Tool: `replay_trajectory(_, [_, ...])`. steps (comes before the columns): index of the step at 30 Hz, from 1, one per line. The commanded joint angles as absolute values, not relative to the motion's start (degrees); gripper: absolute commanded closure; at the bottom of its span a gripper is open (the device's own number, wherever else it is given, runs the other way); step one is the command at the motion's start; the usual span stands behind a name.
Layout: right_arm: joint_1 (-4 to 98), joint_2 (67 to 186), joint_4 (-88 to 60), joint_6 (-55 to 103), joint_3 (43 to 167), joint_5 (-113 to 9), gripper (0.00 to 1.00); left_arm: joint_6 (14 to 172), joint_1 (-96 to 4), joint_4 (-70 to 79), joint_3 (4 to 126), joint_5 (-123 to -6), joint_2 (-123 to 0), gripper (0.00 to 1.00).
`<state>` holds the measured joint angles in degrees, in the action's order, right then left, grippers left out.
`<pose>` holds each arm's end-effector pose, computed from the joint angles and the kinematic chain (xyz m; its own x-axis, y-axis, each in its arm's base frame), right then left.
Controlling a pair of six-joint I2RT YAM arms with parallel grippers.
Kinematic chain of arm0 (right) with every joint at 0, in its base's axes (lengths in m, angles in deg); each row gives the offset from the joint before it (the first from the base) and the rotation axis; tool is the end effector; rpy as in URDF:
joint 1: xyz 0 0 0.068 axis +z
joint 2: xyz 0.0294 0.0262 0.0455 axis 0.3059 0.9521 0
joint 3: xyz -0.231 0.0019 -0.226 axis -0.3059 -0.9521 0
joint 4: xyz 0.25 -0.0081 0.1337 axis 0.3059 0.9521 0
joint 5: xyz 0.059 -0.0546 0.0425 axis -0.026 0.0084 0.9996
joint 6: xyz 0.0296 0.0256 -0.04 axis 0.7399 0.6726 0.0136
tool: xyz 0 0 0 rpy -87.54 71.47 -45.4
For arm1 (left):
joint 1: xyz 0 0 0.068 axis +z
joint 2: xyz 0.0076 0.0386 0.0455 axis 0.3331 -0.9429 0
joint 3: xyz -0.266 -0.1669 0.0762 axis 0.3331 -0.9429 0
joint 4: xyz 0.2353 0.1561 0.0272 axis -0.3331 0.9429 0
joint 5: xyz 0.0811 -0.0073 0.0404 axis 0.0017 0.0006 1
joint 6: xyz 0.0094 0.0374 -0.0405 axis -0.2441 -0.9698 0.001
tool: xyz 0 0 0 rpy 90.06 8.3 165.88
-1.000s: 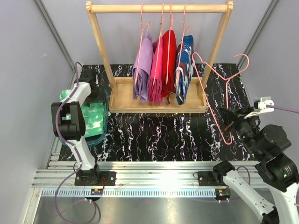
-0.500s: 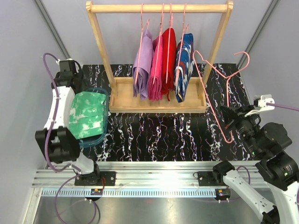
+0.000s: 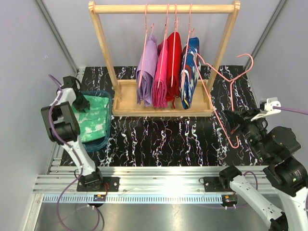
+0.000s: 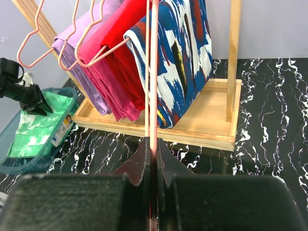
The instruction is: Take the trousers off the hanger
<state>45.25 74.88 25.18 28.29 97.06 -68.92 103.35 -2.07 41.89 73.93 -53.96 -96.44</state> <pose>0.0282 0.0078 0.4792 -0.0833 0.1717 -0.9816 -0.3085 0.9322 0.1892 0.4213 0.1336 0.2282 -0.6830 -0.6016 -0.4142 -0.6126 0.7806 -0.1235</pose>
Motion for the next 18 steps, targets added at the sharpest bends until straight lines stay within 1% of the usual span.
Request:
replay_trajectory(1, [45.76,75.07,21.29,27.79,97.52,-67.72,1.0,103.24,-0.12,44.78,79.34,-64.38,-105.89,0.7])
replay_trajectory(2, [45.76,75.15,21.29,27.71,97.6,-67.72,1.0,102.8,-0.12,48.27,80.92,-64.41,-107.31,0.72])
replay_trajectory(3, [45.76,75.07,21.29,27.79,97.69,-67.72,1.0,101.84,-0.21,49.01,81.9,-65.29,-107.84,0.76])
replay_trajectory(7, [45.76,75.68,21.38,27.88,98.13,-67.28,1.0,100.69,1.28,48.93,80.69,-72.21,-107.5,0.78])
replay_trajectory(10, [45.76,76.29,22.08,27.53,98.92,-68.07,1.0,100.6,1.64,49.8,81.11,-73.38,-106.88,0.78])
replay_trajectory(12, [45.76,77.17,22.43,26.92,99.54,-69.65,1.0,100.86,1.38,49.98,81.55,-73.82,-103.38,0.76])
replay_trajectory(13, [45.76,77.61,22.52,26.74,99.8,-70.18,1.0,100.86,1.29,50.15,81.82,-73.65,-101.54,0.74])
replay_trajectory(16, [45.76,80.07,23.31,24.99,102.08,-72.81,1.0,100.95,0.94,51.56,83.57,-73.38,-94.59,0.62])
replay_trajectory(17, [45.76,80.77,23.31,24.11,103.39,-74.3,1.0,101.21,0.85,51.74,83.58,-73.21,-90.75,0.51])
replay_trajectory(18, [45.76,82.43,23.49,23.49,104.1,-74.75,1.0,101.22,0.76,51.82,83.66,-73.12,-89.06,0.47])
